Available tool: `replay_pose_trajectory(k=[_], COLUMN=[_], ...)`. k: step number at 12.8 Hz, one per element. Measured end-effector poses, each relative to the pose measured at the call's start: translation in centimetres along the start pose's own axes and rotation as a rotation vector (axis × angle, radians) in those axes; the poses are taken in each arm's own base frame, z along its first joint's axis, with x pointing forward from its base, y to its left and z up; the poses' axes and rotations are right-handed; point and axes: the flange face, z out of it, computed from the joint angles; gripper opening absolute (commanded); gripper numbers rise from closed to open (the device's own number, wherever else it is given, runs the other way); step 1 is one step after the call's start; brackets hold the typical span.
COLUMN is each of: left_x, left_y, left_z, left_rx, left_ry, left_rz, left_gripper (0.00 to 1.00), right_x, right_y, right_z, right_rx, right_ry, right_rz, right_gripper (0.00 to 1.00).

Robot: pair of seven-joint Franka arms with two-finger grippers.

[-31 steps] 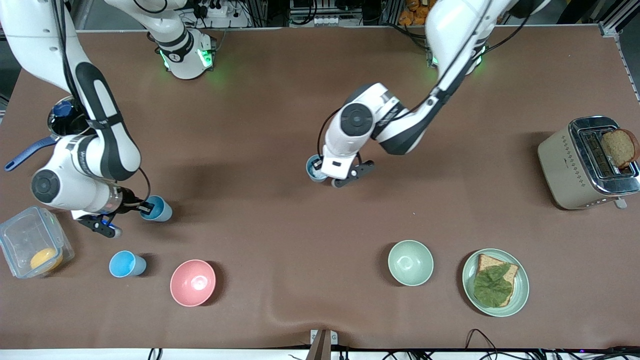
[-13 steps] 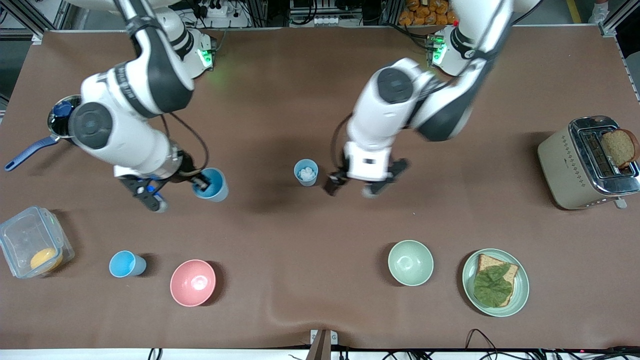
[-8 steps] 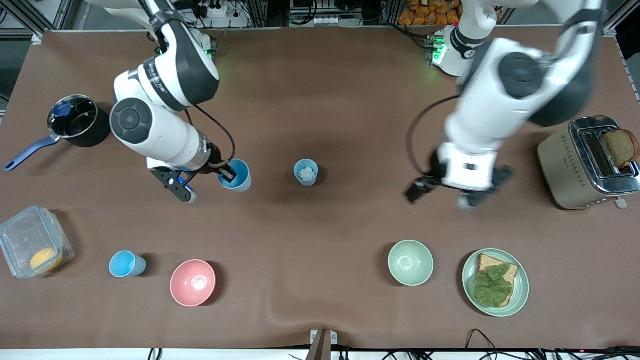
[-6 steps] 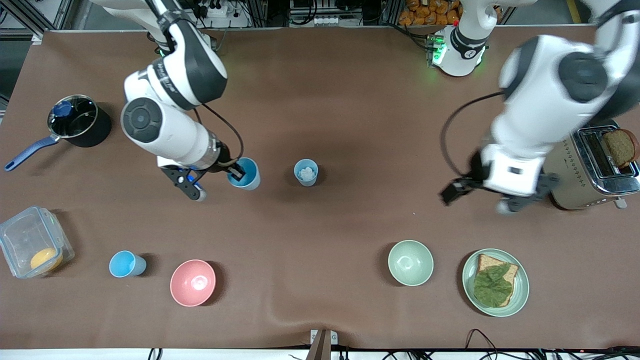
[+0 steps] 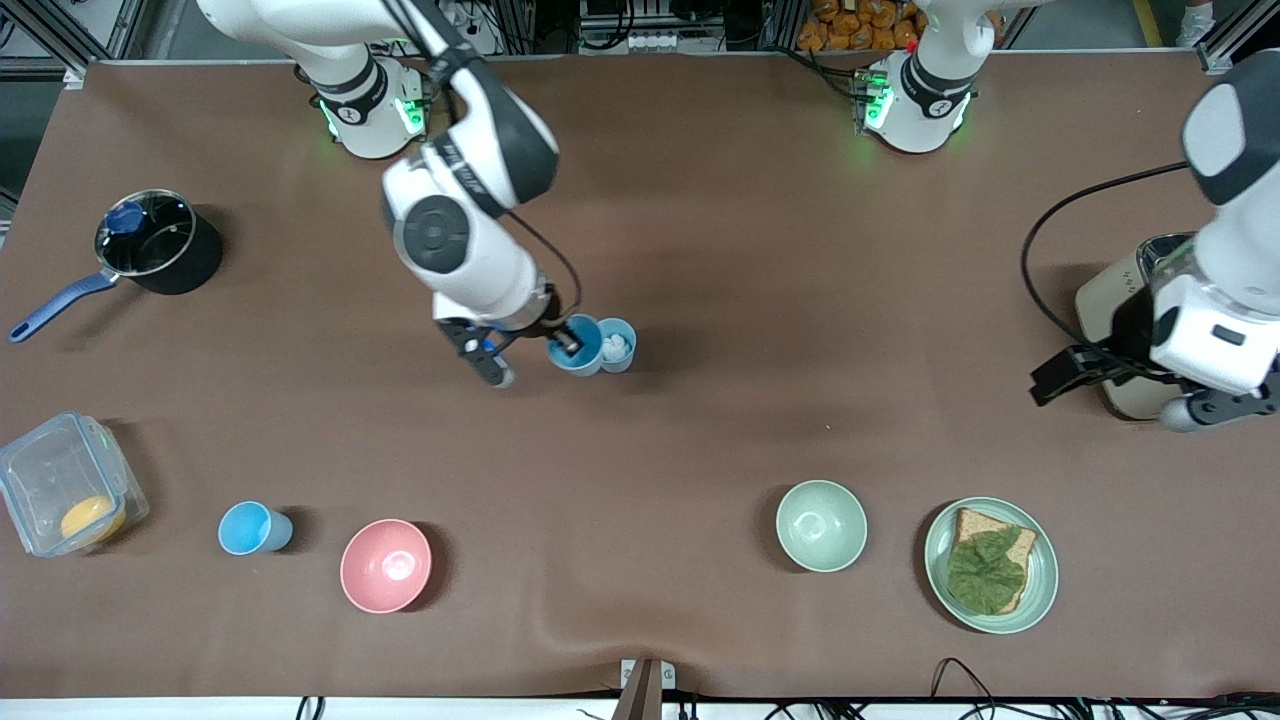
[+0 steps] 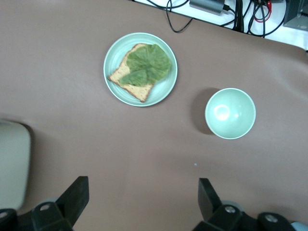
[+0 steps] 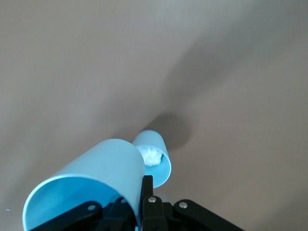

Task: Stack blue cups with both arms
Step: 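Carry the blue cup over the tissue cup while the left gripper withdraws, then lower the blue cup into the tissue cup and open the right gripper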

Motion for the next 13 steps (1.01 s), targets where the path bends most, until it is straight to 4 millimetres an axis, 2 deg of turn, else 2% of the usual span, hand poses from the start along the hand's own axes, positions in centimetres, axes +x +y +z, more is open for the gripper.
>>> replay_pose_trajectory(k=[3, 9, 10, 11, 12, 13], left_x=[0.0, -0.4, -0.5, -0.6, -0.7, -0.8], left_y=[-1.0, -1.5, -1.5, -1.5, -1.4, -1.3], left_z=[-0.7, -1.3, -1.6, -2.0, -2.3, -2.5], left_rx=[0.004, 0.017, 0.019, 0.020, 0.020, 0.020], left_ry=[0.003, -0.029, -0.036, -0.039, -0.039, -0.039], left_rz=[0.035, 0.050, 0.051, 0.052, 0.053, 0.054], left_gripper=[1.00, 1.00, 1.00, 1.00, 1.00, 1.00], right_x=[-3.0, -3.0, -3.0, -2.9, -2.8, -2.6], right_y=[-0.2, 0.0, 0.0, 0.0, 0.0, 0.0], right_z=[3.7, 6.7, 7.1, 7.4, 7.5, 7.4], right_rx=[-0.050, -0.098, -0.104, -0.108, -0.110, -0.108], right_ry=[0.002, 0.011, 0.013, 0.014, 0.016, 0.018], right_rz=[0.001, 0.013, 0.013, 0.013, 0.015, 0.017], right_gripper=[0.00, 0.00, 0.10, 0.70, 1.00, 1.00])
